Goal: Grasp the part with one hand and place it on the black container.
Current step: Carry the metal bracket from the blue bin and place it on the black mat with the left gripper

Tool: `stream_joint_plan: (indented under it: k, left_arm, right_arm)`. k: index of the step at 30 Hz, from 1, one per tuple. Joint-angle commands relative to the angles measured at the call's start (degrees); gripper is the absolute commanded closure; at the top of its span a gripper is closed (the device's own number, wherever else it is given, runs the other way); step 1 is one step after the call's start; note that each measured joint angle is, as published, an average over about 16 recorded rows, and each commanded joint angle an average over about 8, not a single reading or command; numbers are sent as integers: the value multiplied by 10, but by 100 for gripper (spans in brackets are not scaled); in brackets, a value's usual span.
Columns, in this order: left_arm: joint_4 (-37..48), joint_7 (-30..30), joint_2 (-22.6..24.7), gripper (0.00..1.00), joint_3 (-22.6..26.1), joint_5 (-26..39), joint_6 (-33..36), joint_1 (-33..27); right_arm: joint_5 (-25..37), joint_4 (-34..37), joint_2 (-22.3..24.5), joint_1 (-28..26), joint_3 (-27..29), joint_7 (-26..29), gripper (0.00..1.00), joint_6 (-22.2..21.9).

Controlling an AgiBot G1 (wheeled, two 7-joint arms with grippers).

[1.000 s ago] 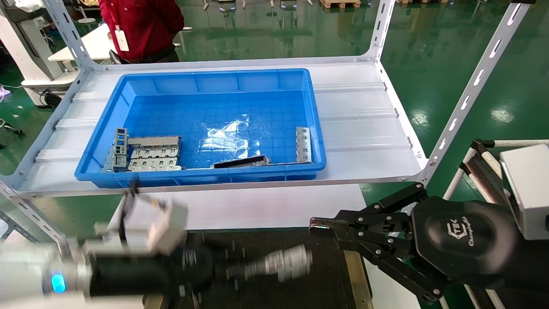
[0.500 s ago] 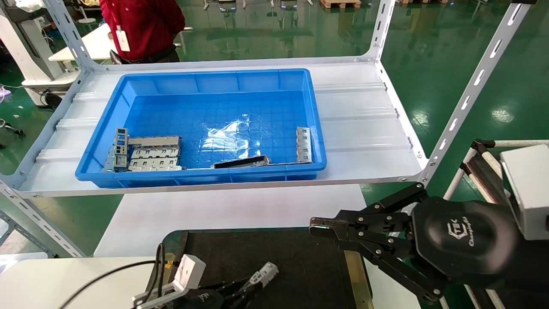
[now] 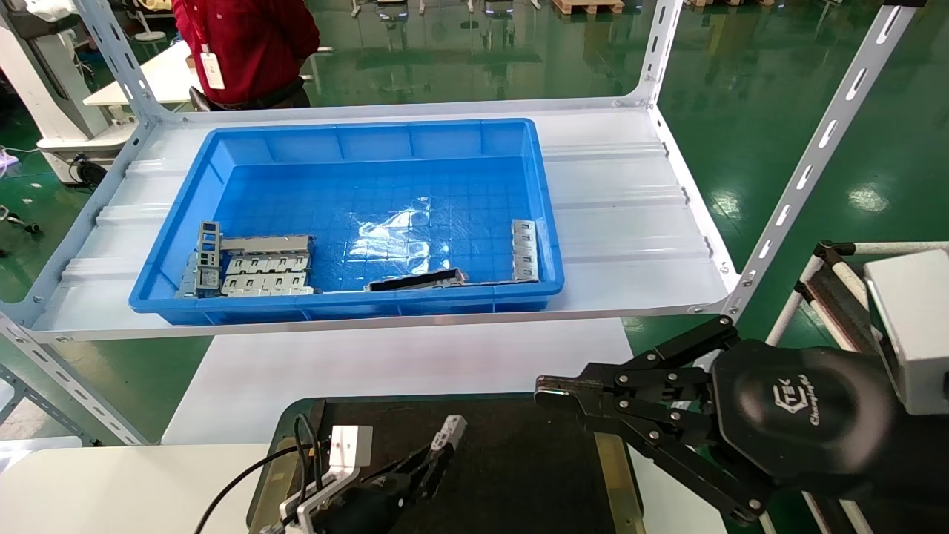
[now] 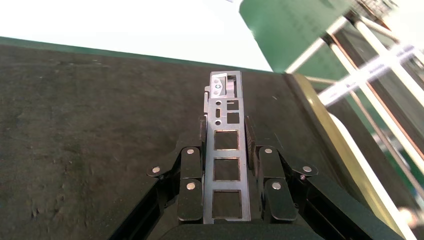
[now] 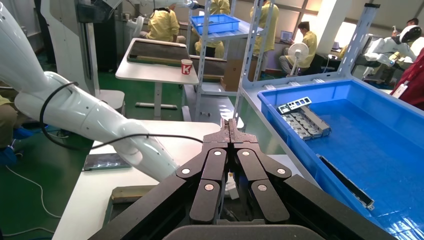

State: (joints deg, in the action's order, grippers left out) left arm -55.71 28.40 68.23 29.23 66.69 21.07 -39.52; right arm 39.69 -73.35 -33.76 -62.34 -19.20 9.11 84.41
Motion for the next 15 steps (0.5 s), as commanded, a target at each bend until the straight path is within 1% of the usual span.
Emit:
stream_joint_plan:
  k: [1, 9, 15]
  left_arm:
    - [12, 9, 16, 100, 2, 4, -26, -4]
    - [57, 36, 57, 100, 6, 6, -91, -20]
    - [79, 52, 77, 100, 8, -2, -119, -30]
  right_arm:
    - [0, 0, 0, 0, 0, 0, 100, 0]
    - [0, 0, 0, 0, 0, 0, 100, 0]
    - [0, 0, 0, 0, 0, 0, 100, 0]
